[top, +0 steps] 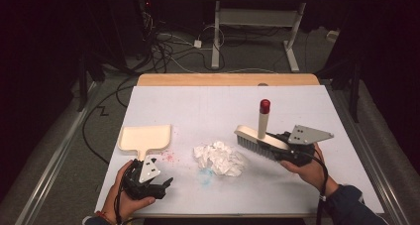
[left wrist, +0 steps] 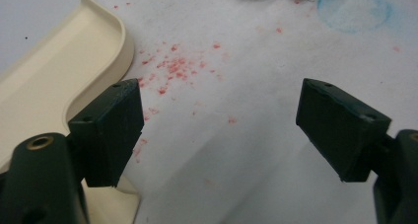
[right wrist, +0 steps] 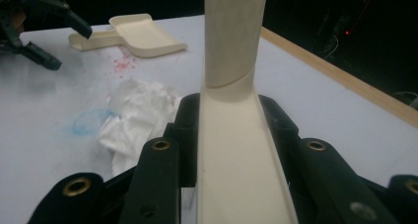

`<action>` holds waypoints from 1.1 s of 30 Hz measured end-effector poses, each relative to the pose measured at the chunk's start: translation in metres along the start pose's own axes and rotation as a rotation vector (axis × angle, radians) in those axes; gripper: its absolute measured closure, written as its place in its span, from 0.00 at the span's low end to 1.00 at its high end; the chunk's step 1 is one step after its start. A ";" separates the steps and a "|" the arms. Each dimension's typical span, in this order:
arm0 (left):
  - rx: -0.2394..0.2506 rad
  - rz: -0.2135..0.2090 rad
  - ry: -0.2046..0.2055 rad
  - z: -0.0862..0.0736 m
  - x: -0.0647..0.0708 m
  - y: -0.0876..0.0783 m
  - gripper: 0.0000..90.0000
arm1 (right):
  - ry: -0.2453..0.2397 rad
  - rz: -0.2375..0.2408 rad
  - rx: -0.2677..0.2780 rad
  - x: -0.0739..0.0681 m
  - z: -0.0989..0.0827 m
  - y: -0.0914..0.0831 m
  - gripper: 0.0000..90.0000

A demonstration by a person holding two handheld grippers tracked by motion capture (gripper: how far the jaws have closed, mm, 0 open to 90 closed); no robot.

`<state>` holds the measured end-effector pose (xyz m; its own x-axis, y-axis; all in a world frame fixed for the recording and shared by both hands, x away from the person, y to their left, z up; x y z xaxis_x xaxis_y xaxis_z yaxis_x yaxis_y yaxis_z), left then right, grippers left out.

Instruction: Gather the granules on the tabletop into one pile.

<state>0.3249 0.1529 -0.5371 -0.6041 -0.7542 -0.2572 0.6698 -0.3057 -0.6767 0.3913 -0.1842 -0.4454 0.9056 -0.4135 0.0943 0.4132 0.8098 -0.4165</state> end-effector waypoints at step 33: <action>0.000 0.016 0.004 0.001 -0.001 0.000 0.19 | 0.003 0.064 0.030 -0.042 -0.003 0.025 0.75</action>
<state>0.3261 0.1527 -0.5361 -0.5950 -0.7567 -0.2710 0.6796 -0.2937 -0.6722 0.3632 -0.1479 -0.4619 0.9299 -0.3620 0.0653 0.3573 0.8465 -0.3947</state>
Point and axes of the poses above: each handheld gripper's, and its own axes: y roughly forward along the jaws, z roughly out of its top, x roughly to its right, the point moved 9 cm from there along y, roughly forward along the jaws, and after that the axes turned 7 degrees about z, right-handed, at the moved point
